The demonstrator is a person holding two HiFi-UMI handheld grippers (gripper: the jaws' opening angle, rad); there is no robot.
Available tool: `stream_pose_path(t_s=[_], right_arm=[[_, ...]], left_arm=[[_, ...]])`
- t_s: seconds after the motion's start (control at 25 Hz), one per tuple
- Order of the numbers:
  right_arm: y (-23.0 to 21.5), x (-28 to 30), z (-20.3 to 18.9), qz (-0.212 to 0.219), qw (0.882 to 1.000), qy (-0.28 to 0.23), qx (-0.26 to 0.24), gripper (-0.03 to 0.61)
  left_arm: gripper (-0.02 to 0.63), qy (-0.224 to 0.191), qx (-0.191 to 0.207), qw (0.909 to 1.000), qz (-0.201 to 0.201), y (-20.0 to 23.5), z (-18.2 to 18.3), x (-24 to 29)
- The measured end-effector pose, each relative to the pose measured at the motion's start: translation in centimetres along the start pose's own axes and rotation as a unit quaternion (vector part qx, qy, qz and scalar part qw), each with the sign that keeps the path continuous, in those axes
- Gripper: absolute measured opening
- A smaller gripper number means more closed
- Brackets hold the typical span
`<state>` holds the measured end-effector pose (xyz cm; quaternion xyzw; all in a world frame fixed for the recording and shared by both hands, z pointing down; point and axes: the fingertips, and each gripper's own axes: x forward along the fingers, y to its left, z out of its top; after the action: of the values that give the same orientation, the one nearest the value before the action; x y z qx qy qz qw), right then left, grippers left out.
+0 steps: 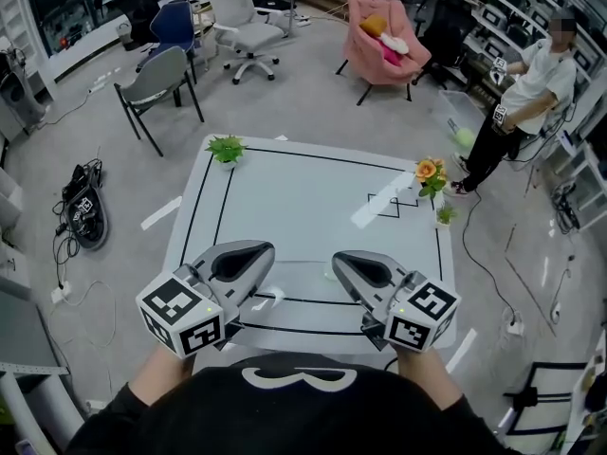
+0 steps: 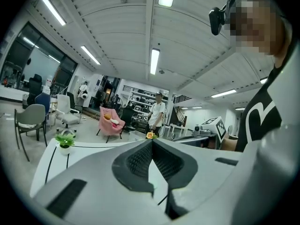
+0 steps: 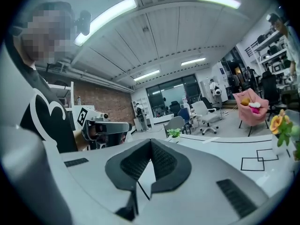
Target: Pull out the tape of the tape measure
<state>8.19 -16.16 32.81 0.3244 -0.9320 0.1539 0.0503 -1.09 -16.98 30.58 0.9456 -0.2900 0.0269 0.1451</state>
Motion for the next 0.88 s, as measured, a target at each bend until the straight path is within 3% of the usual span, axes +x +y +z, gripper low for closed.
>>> stream_pose_path(t_s=[0.88], right_arm=[[-0.8,-1.6,-0.5,-0.033,0.999,0.005,-0.005,0.003]], left_arm=[[0.008,0.021,-0.007,0.9998,0.000,-0.2,-1.5,1.4]])
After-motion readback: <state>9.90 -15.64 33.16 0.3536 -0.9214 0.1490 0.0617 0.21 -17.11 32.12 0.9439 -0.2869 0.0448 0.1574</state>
